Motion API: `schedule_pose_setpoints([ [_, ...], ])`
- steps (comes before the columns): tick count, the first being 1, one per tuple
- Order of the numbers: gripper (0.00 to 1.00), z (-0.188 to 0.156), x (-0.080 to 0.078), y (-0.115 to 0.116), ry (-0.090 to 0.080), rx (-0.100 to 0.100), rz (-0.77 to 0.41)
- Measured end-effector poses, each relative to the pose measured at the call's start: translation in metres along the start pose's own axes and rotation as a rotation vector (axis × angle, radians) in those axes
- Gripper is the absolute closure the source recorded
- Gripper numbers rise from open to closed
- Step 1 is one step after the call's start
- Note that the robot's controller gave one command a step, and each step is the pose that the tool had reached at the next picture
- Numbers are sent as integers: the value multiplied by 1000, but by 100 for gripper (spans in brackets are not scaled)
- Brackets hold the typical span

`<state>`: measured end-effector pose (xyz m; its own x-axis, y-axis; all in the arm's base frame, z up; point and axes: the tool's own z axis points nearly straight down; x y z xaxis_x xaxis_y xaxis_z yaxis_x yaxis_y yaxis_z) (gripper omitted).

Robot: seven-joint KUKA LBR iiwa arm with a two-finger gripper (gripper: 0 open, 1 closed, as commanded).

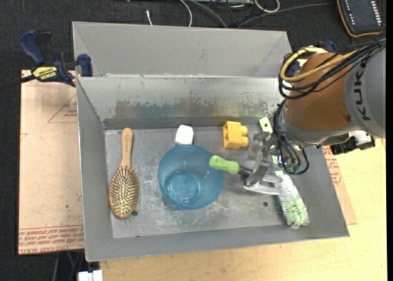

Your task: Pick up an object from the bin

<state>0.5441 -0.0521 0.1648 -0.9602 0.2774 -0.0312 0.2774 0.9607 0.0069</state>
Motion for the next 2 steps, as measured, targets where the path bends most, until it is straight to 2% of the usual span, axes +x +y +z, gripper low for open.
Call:
schedule_pose_setpoints([
  [1, 100, -47, -72, -4, -21, -1, 134],
  [2, 100, 38, 25, 43, 12, 1, -50],
])
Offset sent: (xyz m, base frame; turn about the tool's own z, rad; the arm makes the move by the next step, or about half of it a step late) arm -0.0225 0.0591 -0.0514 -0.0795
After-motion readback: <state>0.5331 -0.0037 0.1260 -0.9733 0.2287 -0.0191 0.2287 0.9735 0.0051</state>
